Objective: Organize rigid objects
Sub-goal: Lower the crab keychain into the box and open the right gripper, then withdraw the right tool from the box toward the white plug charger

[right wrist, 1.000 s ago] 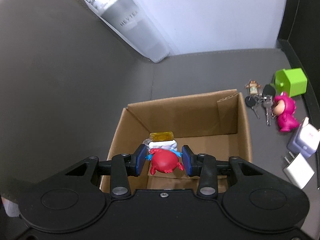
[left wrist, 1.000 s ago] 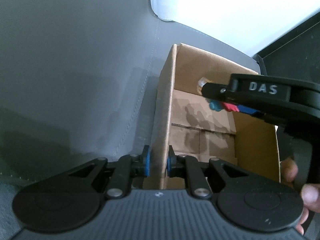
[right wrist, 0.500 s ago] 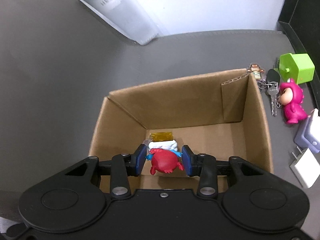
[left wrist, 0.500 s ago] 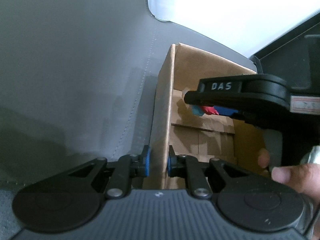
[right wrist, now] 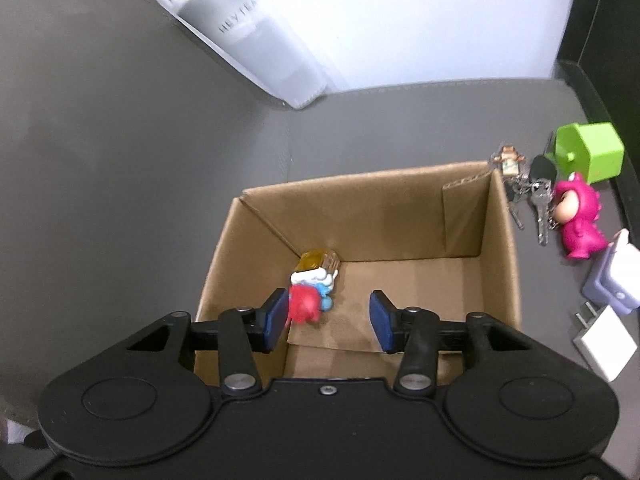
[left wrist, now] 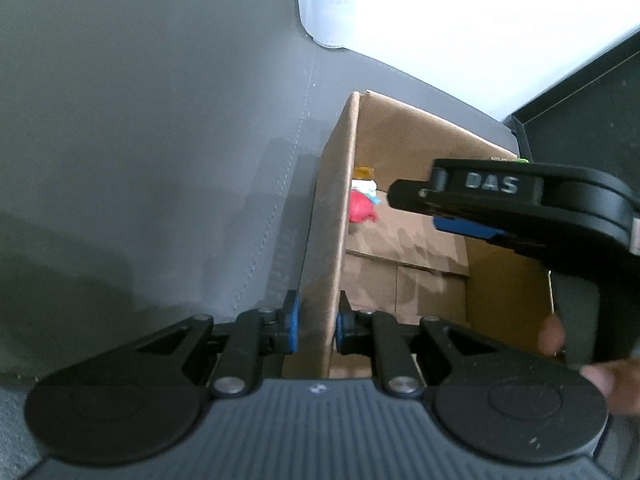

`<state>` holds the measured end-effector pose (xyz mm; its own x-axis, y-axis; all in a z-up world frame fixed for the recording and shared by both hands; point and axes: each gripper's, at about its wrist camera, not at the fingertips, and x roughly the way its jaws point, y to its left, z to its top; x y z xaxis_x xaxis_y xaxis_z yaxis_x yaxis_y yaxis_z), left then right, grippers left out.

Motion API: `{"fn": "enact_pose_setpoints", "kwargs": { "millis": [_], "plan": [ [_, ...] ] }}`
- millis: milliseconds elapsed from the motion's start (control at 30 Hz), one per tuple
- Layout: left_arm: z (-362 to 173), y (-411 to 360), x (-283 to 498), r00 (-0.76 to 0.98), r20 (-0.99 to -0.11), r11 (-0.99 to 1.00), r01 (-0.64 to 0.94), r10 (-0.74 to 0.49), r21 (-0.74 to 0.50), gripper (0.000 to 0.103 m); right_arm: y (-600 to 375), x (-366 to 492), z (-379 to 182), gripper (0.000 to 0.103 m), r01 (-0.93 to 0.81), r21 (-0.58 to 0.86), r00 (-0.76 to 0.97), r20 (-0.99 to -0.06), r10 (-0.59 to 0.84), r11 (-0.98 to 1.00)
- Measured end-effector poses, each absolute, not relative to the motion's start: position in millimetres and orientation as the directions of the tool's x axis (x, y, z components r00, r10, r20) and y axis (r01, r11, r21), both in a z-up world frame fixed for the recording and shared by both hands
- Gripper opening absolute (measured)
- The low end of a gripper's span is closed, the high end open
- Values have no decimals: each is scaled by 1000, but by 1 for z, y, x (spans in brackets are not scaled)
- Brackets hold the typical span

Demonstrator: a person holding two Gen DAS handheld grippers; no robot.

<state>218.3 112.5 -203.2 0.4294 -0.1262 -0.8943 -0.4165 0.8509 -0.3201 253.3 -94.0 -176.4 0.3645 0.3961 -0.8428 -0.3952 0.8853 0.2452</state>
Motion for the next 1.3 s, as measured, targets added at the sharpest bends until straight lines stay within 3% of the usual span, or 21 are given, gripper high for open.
{"fn": "enact_pose_setpoints", "kwargs": {
  "millis": [233,500,567,700,867,1300],
  "plan": [
    [-200,114,218,425,-900,858,-421,-98,-293,16,-114,236,-150,56,-382,304,411,-790,455,873],
    [-199,120,218,425,-901,866,-413,-92,-283,15,-137,225,-128,57,-380,344,447,-744,496,859],
    [-199,121,219,424,-900,869,-403,-102,-288,15,-140,225,-124,65,-381,351,456,-733,504,855],
    [-198,121,221,429,-900,875,-404,-77,-267,15,-145,224,-116,66,-384,354,465,-724,510,853],
    [-198,119,220,429,-900,880,-398,-71,-259,15,-156,218,-104,77,-368,357,506,-698,507,859],
    [-199,117,218,432,-900,884,-394,-62,-250,15,-204,202,-94,79,-293,333,581,-682,443,897]
  ]
}}
